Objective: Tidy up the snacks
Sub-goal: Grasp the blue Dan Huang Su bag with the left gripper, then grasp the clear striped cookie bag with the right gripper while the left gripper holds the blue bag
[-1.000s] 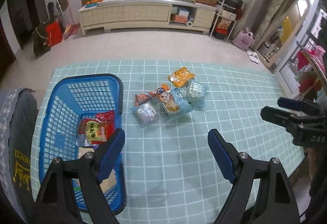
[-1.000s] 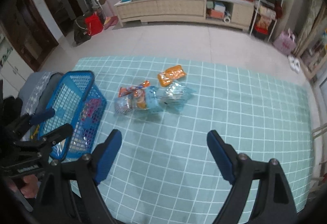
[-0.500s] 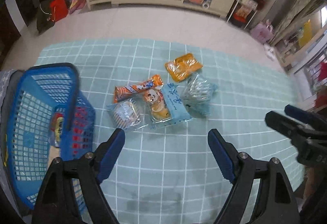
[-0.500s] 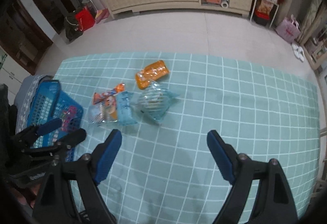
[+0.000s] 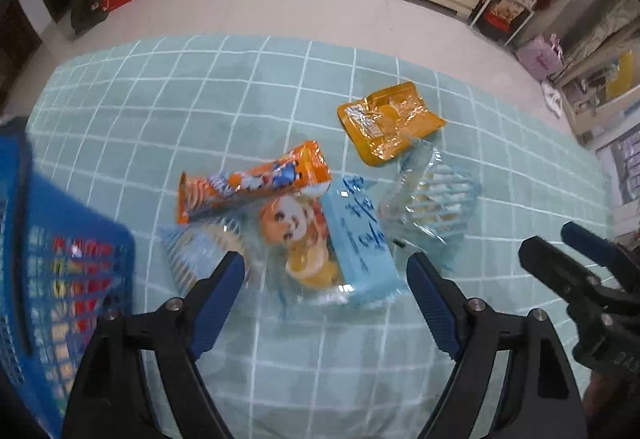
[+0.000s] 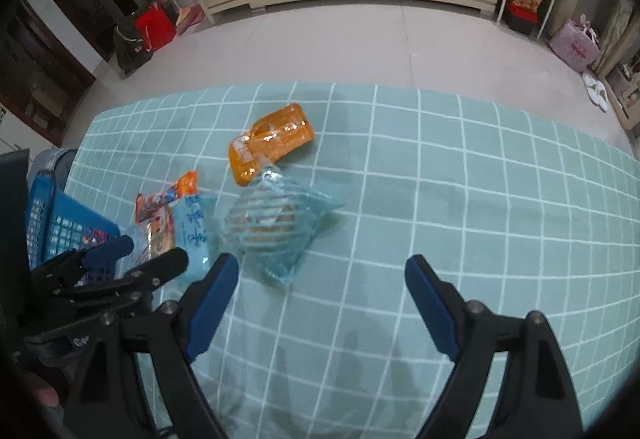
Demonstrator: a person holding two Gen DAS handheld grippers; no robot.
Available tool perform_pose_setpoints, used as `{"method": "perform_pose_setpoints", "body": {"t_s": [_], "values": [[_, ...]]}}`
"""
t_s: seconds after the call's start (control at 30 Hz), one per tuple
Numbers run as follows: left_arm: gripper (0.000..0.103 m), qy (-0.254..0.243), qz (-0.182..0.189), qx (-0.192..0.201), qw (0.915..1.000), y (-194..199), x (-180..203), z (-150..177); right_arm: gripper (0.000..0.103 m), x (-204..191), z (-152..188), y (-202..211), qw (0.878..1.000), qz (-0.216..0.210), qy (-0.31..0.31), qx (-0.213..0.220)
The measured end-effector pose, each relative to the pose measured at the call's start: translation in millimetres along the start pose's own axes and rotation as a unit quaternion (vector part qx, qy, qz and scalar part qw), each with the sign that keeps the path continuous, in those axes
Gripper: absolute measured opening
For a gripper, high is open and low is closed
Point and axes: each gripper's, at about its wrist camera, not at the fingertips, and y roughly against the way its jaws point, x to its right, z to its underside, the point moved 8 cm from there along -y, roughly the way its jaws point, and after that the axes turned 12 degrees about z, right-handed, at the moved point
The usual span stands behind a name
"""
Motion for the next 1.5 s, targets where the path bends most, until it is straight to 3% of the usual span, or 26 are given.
{"method": "perform_pose_setpoints", "body": {"t_s": [0.43, 0.5, 0.6, 0.77, 1.0, 1.17, 1.5], "values": [[0.081, 0.002, 0.016, -0.028, 0.9995, -40, -9, -7, 0.088, -1, 0, -19, 1.0, -0.001, 0.005, -0.012], [0.072, 0.004, 0.02, -0.032, 0.9993, -44, -7, -5, 0.088, 0, 0, -20, 1.0, -0.001, 0.005, -0.015], [0.067, 0.002, 0.015, -0.025, 0.9996, -40, -5, -1, 0.088, -3, -2, -18, 1.0, -0.003, 0.021, -0.012], [0.066, -0.019, 0.0, -0.003, 0.9998, -23, -6, 4, 0.088, -12, -8, -15, 0.997, -0.003, 0.08, 0.013], [0.066, -0.046, -0.006, 0.032, 0.9984, -3, -10, 20, 0.088, -39, -7, -15, 0.974, 0.01, 0.218, 0.068], [0.066, -0.071, -0.017, 0.046, 0.9963, 3, -5, 30, 0.088, -53, -5, -27, 0.959, 0.003, 0.275, 0.071], [0.066, -0.071, -0.025, 0.05, 0.9959, 3, -11, 27, 0.088, -79, -7, -52, 0.93, -0.02, 0.36, 0.07]]}}
